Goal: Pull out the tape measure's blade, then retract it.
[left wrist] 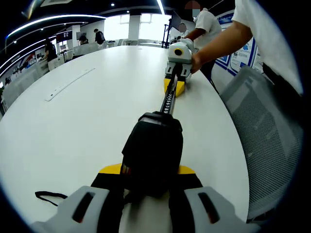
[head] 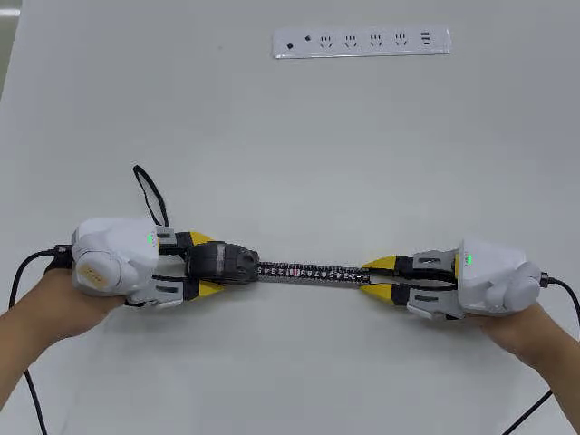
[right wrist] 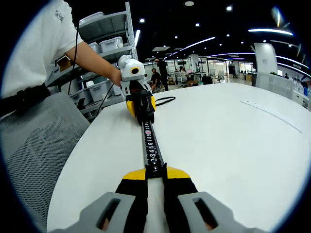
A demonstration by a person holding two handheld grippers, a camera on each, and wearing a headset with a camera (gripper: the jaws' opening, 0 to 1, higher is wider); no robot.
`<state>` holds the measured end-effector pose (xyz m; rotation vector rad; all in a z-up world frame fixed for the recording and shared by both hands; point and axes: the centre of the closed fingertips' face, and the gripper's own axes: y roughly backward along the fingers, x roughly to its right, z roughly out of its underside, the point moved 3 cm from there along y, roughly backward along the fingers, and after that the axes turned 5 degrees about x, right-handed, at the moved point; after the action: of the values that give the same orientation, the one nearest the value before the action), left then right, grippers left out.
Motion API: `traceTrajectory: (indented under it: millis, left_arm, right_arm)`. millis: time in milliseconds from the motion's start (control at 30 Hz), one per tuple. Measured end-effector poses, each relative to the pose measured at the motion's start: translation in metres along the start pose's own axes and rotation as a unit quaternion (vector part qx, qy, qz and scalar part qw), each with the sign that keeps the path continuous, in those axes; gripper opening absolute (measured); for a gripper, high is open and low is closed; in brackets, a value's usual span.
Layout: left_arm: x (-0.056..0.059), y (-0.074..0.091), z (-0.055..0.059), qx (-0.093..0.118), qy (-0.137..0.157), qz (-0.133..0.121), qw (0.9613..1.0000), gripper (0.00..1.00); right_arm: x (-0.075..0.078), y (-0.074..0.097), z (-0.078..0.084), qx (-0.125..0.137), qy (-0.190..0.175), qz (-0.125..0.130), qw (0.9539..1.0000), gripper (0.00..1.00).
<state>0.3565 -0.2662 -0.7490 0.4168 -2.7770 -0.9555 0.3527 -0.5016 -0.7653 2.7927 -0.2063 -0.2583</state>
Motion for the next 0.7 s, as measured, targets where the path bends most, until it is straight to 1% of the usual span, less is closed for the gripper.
traceTrajectory:
  millis: [700]
  left_arm:
    - [-0.001,0.0,0.001,-0.002,0.003,0.0,1.0,0.31]
  right_arm:
    - [0.002,0.013,0.003,-0.004,-0.001,0.006,1.0,0.09]
